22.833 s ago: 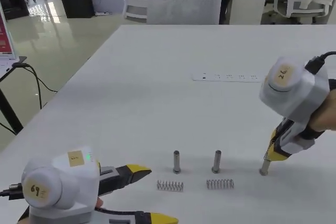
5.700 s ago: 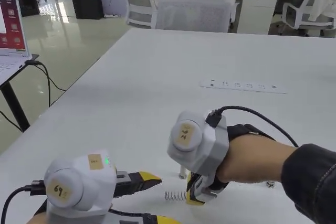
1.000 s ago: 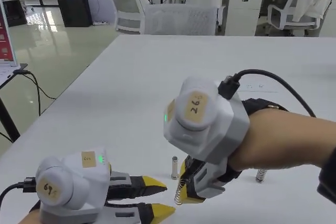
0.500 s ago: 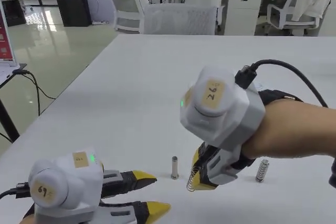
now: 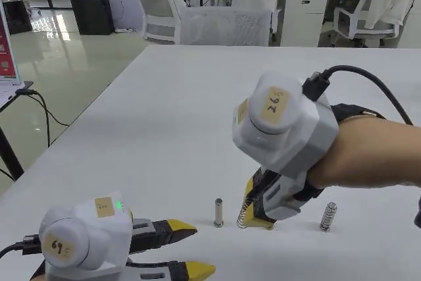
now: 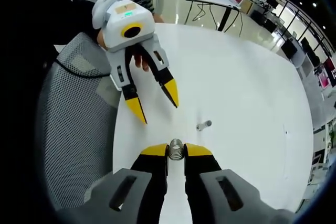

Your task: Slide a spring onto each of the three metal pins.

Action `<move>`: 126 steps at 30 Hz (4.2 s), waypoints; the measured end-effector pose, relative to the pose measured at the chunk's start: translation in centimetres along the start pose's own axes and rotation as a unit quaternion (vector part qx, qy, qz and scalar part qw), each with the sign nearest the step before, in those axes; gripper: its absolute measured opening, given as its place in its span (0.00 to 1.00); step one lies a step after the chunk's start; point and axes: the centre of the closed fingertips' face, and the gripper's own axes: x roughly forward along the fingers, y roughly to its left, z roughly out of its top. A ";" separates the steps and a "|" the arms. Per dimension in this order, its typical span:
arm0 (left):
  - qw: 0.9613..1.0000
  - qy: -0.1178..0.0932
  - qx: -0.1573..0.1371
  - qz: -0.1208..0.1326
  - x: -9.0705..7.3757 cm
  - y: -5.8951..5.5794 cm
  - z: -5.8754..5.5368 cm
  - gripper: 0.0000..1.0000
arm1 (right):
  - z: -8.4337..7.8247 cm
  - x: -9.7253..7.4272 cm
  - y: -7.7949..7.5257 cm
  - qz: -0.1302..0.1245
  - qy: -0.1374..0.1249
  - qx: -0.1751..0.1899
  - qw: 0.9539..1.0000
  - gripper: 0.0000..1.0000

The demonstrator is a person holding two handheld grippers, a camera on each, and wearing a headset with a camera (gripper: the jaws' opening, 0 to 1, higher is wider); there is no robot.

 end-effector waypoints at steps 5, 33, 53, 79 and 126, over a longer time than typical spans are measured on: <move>1.000 -0.001 0.000 0.000 0.0 0.0 0.0 0.30 | 0.3 -0.2 -0.7 -0.003 0.003 -0.002 1.000 0.08; 1.000 -0.007 -0.004 0.000 0.1 0.0 0.1 0.32 | 1.5 3.4 -5.4 -0.016 0.034 -0.022 0.999 0.08; 1.000 -0.005 -0.011 0.005 0.1 0.4 -0.1 0.32 | 1.0 5.6 -6.0 -0.003 0.045 -0.019 0.999 0.08; 1.000 -0.001 -0.011 0.003 0.1 0.3 -0.4 0.31 | -0.6 9.1 -5.6 0.018 0.058 0.006 0.998 0.08; 1.000 0.006 -0.011 0.002 0.2 0.3 -0.8 0.31 | -2.2 10.7 -4.5 0.021 0.058 0.025 0.998 0.14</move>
